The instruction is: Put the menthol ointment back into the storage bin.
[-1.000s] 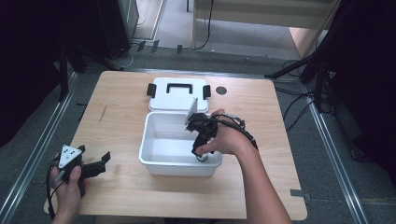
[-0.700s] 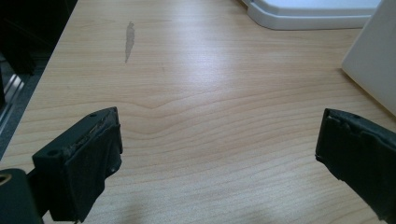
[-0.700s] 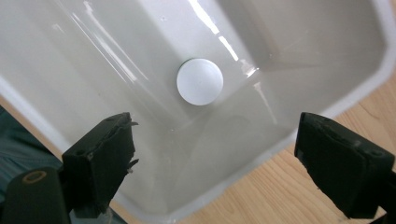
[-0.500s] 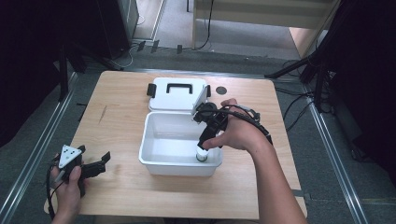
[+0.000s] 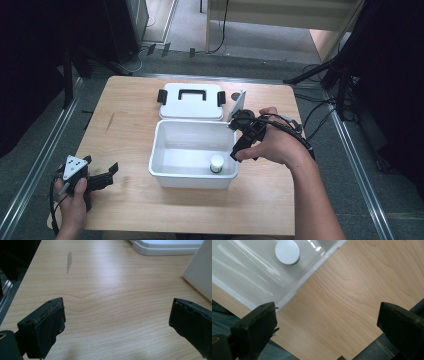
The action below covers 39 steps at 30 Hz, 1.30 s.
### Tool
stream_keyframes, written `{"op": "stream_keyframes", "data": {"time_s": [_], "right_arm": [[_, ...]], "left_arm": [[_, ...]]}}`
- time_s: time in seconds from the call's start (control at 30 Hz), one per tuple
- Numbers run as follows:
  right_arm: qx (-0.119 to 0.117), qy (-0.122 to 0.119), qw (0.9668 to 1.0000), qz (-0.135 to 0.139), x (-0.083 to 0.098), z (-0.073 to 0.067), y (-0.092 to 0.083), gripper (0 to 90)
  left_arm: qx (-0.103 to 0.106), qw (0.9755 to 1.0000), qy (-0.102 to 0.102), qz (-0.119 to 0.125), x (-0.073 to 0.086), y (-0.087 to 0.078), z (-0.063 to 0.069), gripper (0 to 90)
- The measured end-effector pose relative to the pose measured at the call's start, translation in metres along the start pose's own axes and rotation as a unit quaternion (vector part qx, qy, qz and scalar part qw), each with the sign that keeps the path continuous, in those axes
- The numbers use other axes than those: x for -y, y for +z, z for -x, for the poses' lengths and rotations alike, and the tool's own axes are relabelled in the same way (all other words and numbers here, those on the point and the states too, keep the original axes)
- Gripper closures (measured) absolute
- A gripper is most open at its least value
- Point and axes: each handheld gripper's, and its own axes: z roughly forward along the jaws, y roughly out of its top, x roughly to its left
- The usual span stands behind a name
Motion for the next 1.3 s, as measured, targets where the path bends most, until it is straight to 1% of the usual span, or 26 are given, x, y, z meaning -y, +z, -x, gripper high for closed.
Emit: {"op": "stream_keyframes", "data": {"time_s": [0.1,0.2,0.33,0.47,0.5,0.53,0.6,0.63,0.7,0.73,0.77,0.8,0.87,0.9,0.97,1.03,1.07,1.1,1.13,1.17,1.2,1.27,1.3], "right_arm": [[0.001,0.006,1.0,-0.003,0.005,0.004,0.002,1.8],[0.0,0.014,0.9999,-0.004,0.016,0.011,0.005,1.1],[-0.002,0.016,0.9998,-0.006,0.022,0.014,0.01,0.1],[-0.008,0.027,0.9996,-0.008,0.033,0.021,0.019,0.0],[-0.008,0.027,0.9996,-0.008,0.033,0.021,0.019,0.0],[-0.01,0.033,0.9994,-0.008,0.038,0.024,0.023,0.0],[-0.013,0.037,0.9992,-0.006,0.043,0.027,0.026,0.0],[-0.014,0.045,0.9989,-0.008,0.046,0.029,0.027,0.0],[-0.014,0.052,0.9985,-0.005,0.051,0.033,0.03,0.0],[-0.014,0.052,0.9985,-0.005,0.051,0.033,0.03,0.0],[-0.016,0.059,0.9981,-0.005,0.054,0.034,0.032,0.0],[-0.017,0.062,0.9979,-0.003,0.06,0.038,0.036,0.0],[-0.018,0.066,0.9977,0.0,0.065,0.041,0.04,0.0],[-0.018,0.066,0.9977,0.0,0.065,0.041,0.04,0.0],[-0.019,0.082,0.9964,0.006,0.074,0.046,0.045,0.0],[-0.019,0.084,0.9963,0.009,0.077,0.048,0.046,0.0],[-0.019,0.092,0.9955,0.016,0.082,0.052,0.049,0.0],[-0.019,0.092,0.9955,0.016,0.082,0.052,0.049,0.0],[-0.017,0.098,0.9947,0.024,0.088,0.055,0.053,0.0],[-0.017,0.098,0.9947,0.024,0.088,0.055,0.053,0.0],[-0.019,0.105,0.9938,0.031,0.093,0.058,0.056,0.0],[-0.017,0.114,0.9926,0.039,0.098,0.061,0.06,0.0],[-0.017,0.114,0.9926,0.039,0.098,0.061,0.06,0.0]], "left_arm": [[0.0,1.0,0.0,0.0,0.0,0.0,0.0,1.1],[0.0,1.0,0.0,0.001,0.0,0.0,0.0,1.2],[0.0,1.0,0.0,0.001,0.0,0.0,0.0,1.2],[0.0,1.0,0.001,0.001,0.0,0.0,0.0,1.2],[0.0,1.0,0.001,0.001,0.0,0.0,0.0,1.1],[0.0,1.0,0.001,0.002,0.0,0.0,0.0,1.1],[0.0,1.0,0.0,0.002,0.0,0.0,0.0,1.2],[0.0,1.0,0.0,0.003,0.0,0.0,0.001,1.2],[0.0,1.0,0.0,0.003,0.0,0.0,0.001,1.2],[0.0,1.0,-0.001,0.003,0.0,0.0,0.001,1.2],[0.0,1.0,0.0,0.002,0.0,0.0,0.001,1.1],[0.0,1.0,0.001,0.002,0.0,0.0,0.001,1.1],[0.0,1.0,0.001,0.003,0.0,0.0,0.001,1.1],[0.0,1.0,0.001,0.003,0.0,0.0,0.001,1.1],[0.001,1.0,0.001,0.002,0.0,0.0,0.001,1.1],[0.0,1.0,0.001,0.003,0.0,0.0,0.001,1.2],[0.0,1.0,0.002,0.003,0.0,0.0,0.001,1.1],[0.0,1.0,0.002,0.003,0.0,0.0,0.001,1.2],[-0.001,1.0,0.002,0.004,0.001,0.0,0.001,1.1],[-0.001,1.0,0.002,0.004,0.001,0.0,0.001,1.2],[-0.002,1.0,0.002,0.004,0.001,0.0,0.001,1.2],[-0.001,1.0,0.002,0.004,0.001,0.0,0.002,1.2],[-0.001,1.0,0.002,0.004,0.001,0.0,0.002,1.1]]}}
